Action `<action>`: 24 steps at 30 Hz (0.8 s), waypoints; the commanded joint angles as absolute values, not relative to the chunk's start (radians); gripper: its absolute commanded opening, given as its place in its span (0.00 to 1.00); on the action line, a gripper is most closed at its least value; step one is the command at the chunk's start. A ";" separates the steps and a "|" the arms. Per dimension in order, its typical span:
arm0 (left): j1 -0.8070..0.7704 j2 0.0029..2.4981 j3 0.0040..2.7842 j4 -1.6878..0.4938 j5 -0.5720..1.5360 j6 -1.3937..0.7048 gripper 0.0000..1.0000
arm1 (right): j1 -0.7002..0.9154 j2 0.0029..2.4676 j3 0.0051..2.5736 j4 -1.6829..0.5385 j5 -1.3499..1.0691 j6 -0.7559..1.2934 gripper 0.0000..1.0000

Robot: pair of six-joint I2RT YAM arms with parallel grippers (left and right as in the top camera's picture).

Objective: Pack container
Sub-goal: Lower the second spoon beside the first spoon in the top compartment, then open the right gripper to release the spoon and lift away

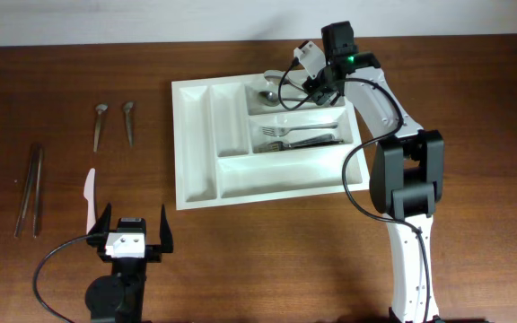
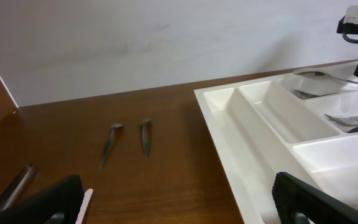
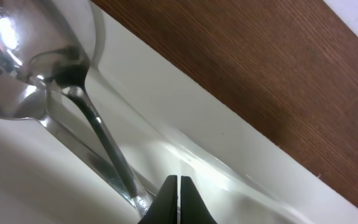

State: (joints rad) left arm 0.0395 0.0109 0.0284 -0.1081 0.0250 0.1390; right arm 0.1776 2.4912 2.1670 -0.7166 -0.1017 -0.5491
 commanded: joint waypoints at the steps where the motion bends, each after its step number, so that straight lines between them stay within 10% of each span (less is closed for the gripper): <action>1: 0.035 0.005 0.023 -0.108 0.021 0.155 0.99 | 0.184 2.514 2.163 -0.711 -0.104 -0.541 0.04; 24: 0.035 0.005 0.023 -0.108 0.021 0.155 0.99 | 0.197 2.527 2.163 -0.699 -0.146 -0.541 0.04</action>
